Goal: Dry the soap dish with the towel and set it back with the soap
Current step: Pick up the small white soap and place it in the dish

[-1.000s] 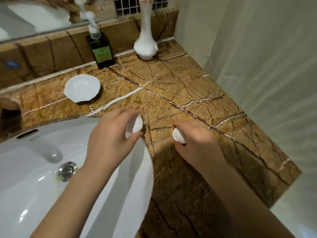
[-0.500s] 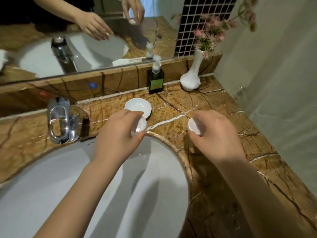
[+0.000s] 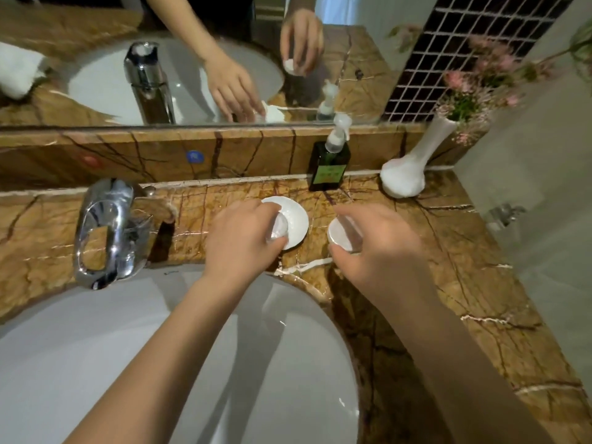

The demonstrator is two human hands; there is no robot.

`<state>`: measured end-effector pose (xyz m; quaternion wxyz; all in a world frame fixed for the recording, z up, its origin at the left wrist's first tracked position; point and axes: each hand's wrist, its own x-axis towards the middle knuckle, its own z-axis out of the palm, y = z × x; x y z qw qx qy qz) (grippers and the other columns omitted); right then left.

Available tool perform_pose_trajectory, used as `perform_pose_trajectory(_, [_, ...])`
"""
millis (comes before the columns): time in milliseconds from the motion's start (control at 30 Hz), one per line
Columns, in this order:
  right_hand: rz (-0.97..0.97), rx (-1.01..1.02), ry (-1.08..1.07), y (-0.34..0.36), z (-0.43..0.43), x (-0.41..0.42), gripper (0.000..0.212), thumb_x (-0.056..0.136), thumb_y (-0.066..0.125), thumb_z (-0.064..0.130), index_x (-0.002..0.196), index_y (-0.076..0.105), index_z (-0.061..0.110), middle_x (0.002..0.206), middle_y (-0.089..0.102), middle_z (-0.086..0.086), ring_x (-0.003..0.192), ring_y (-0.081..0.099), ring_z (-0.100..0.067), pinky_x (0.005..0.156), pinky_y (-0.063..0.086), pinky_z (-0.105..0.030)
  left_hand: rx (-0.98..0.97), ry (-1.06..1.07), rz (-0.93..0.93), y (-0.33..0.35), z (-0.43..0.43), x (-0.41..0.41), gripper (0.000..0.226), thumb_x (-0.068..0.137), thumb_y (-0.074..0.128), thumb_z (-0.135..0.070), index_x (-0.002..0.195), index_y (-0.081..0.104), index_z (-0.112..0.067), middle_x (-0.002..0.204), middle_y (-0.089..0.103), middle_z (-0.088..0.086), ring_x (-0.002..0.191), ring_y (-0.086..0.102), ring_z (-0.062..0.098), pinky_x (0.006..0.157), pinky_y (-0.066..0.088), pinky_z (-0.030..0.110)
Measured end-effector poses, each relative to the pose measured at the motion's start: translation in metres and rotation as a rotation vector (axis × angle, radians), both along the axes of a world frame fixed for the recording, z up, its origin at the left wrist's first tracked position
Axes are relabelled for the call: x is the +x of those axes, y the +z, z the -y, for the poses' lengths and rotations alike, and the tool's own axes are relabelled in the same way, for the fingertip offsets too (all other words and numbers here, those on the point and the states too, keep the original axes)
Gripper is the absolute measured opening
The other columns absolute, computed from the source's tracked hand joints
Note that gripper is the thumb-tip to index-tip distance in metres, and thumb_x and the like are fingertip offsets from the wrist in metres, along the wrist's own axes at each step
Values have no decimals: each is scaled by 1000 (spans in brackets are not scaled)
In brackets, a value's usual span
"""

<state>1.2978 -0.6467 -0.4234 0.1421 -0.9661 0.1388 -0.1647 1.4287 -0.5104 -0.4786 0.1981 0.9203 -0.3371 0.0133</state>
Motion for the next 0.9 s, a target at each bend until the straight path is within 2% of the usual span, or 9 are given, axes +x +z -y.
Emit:
perform_pose_trajectory(233, [-60,40,-5,-12,13,19,43,78,70,19,121,62,14,113,68,-5,105,60,-21,89,50,-31,21,5,-6,-9,14,9,35,72,69,-44,95,63,-18,89,66,4,87,52,27,66,36,35])
perform_pose_trajectory(400, [-58,88,-10,-16,18,25,46,76,72,16,121,62,14,114,68,-5,107,59,-20,89,44,-25,49,-4,-36,-13,17,13,47,74,68,-48,110,63,-19,103,67,4,97,52,27,74,38,37])
perform_pose_trajectory(600, [-44,107,54,-21,14,34,47,76,73,15,122,62,9,112,69,-10,104,61,-25,87,51,-36,101,-51,-48,-6,10,17,58,69,70,-56,114,60,-21,110,67,2,102,53,27,72,41,37])
perform_pose_trajectory(733, [14,122,110,-27,5,52,40,75,72,13,114,65,5,104,70,-14,96,63,-30,82,51,-39,90,-11,23,3,-11,20,57,76,58,-62,117,59,-22,114,65,0,105,55,23,76,45,36])
perform_pose_trajectory(833, [-98,134,54,-33,-5,76,44,78,67,25,122,59,20,115,65,-3,107,56,-21,88,40,-26,77,59,51,7,-30,22,53,83,47,-60,118,58,-20,115,65,1,105,58,24,77,47,37])
perform_pose_trajectory(900, [-166,126,39,-36,-11,89,50,78,66,31,127,54,26,123,61,2,114,52,-18,90,39,-28,94,82,43,8,-39,23,52,87,43,-58,119,58,-20,117,65,3,107,58,24,79,48,37])
